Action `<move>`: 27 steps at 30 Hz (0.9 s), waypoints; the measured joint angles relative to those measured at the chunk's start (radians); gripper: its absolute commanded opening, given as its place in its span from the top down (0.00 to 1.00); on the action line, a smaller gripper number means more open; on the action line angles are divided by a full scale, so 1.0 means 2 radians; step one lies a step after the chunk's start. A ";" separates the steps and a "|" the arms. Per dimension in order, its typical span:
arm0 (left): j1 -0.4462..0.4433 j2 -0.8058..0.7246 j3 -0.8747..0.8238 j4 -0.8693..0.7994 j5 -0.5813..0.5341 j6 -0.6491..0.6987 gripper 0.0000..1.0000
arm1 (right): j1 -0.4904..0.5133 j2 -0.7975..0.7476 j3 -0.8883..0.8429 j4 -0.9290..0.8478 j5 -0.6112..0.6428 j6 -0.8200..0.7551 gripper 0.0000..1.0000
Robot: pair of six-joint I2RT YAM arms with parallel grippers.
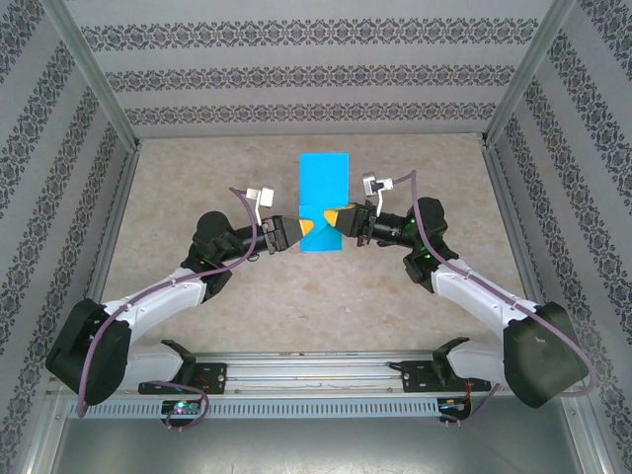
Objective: Fold a paper plane with a square sheet of paper (fold left side to right side)
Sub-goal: Turn over the paper at the center of the table.
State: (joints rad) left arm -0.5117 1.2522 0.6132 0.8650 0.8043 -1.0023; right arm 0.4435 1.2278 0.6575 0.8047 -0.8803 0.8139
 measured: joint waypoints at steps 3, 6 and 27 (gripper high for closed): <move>0.000 0.000 0.000 -0.001 0.000 0.001 0.93 | 0.000 0.000 0.000 0.000 0.000 0.001 0.88; 0.000 0.000 0.000 -0.006 0.000 0.002 0.97 | -0.001 -0.001 -0.001 -0.005 0.001 0.000 0.76; -0.064 -0.112 0.130 -0.589 -0.229 0.230 1.00 | -0.066 -0.149 -0.027 -0.444 0.301 -0.183 0.30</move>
State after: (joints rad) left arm -0.6407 1.0283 0.8738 -0.3138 0.3470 -0.5426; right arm 0.3111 0.9291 0.6033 -0.0841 -0.2775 0.4469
